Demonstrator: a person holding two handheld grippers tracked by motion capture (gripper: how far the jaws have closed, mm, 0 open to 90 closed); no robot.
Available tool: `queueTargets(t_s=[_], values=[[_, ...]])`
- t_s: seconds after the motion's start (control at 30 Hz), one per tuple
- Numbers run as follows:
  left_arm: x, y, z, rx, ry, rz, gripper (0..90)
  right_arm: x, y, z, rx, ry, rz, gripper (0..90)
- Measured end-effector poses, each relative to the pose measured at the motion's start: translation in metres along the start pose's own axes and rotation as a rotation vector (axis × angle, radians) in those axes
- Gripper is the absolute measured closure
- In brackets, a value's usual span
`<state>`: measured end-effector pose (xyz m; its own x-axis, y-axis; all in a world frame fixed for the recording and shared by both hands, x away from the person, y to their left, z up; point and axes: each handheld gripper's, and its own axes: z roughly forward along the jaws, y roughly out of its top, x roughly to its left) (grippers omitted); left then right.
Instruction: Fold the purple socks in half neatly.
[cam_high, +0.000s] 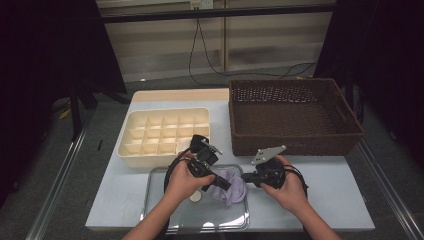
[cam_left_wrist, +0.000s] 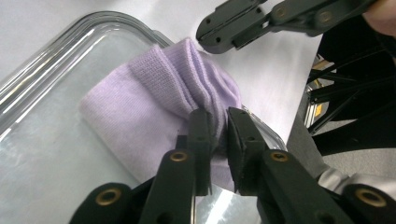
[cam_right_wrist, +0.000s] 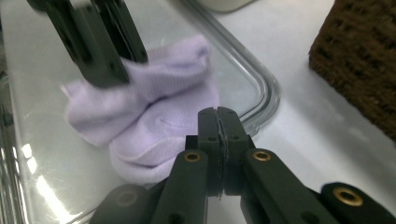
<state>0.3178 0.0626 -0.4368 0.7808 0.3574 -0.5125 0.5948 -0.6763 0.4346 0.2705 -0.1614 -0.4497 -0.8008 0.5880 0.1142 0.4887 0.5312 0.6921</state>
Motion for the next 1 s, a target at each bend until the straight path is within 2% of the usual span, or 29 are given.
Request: queueTargets(t_s=[0.07,0.17,0.33,0.4,0.43,0.47,0.5,0.6,0.7,0.73,0.77,0.8,0.9,1.0], values=[[0.001,0.0,0.002,0.003,-0.003,0.012,79.4,0.001,0.002,-0.002,-0.016,-0.009,-0.001,88.5],[0.0,-0.001,0.007,-0.004,-0.008,0.006,76.0,0.002,0.006,-0.004,-0.039,-0.007,-0.001,87.4],[0.0,-0.003,0.012,-0.01,-0.009,0.017,70.4,0.007,0.012,-0.001,-0.052,-0.017,-0.012,85.0],[0.001,-0.003,0.012,0.008,-0.008,0.042,70.3,0.009,0.013,0.0,-0.062,-0.016,-0.012,84.9],[-0.003,-0.004,0.015,-0.028,-0.011,-0.007,70.0,0.01,0.014,0.002,-0.062,-0.013,-0.016,84.5],[-0.003,-0.004,0.016,-0.025,-0.009,-0.007,70.0,0.011,0.015,0.003,-0.069,-0.012,-0.019,83.9],[-0.001,-0.004,0.015,0.003,-0.01,0.031,69.4,0.012,0.015,0.004,-0.072,-0.01,-0.023,84.0],[-0.001,-0.005,0.018,0.003,-0.008,0.036,68.5,0.015,0.017,0.008,-0.076,-0.008,-0.03,82.7],[-0.001,-0.005,0.018,-0.002,-0.014,0.039,66.3,0.016,0.017,0.014,-0.062,-0.013,-0.039,83.7],[-0.002,-0.006,0.018,-0.006,-0.008,0.042,64.6,0.016,0.016,0.017,-0.048,-0.001,-0.036,83.6],[-0.004,-0.006,0.017,-0.017,-0.003,0.019,63.2,0.016,0.015,0.02,-0.038,0.004,-0.039,83.3],[-0.002,-0.006,0.015,-0.003,0.004,0.043,61.2,0.016,0.013,0.022,-0.026,0.003,-0.045,83.8],[-0.002,-0.008,0.011,-0.015,0.016,0.042,53.6,0.015,0.009,0.027,-0.004,0.007,-0.043,84.9],[0.0,-0.012,-0.001,-0.05,0.033,0.019,50.5,0.014,0.007,0.027,0.006,0.009,-0.049,86.1]])
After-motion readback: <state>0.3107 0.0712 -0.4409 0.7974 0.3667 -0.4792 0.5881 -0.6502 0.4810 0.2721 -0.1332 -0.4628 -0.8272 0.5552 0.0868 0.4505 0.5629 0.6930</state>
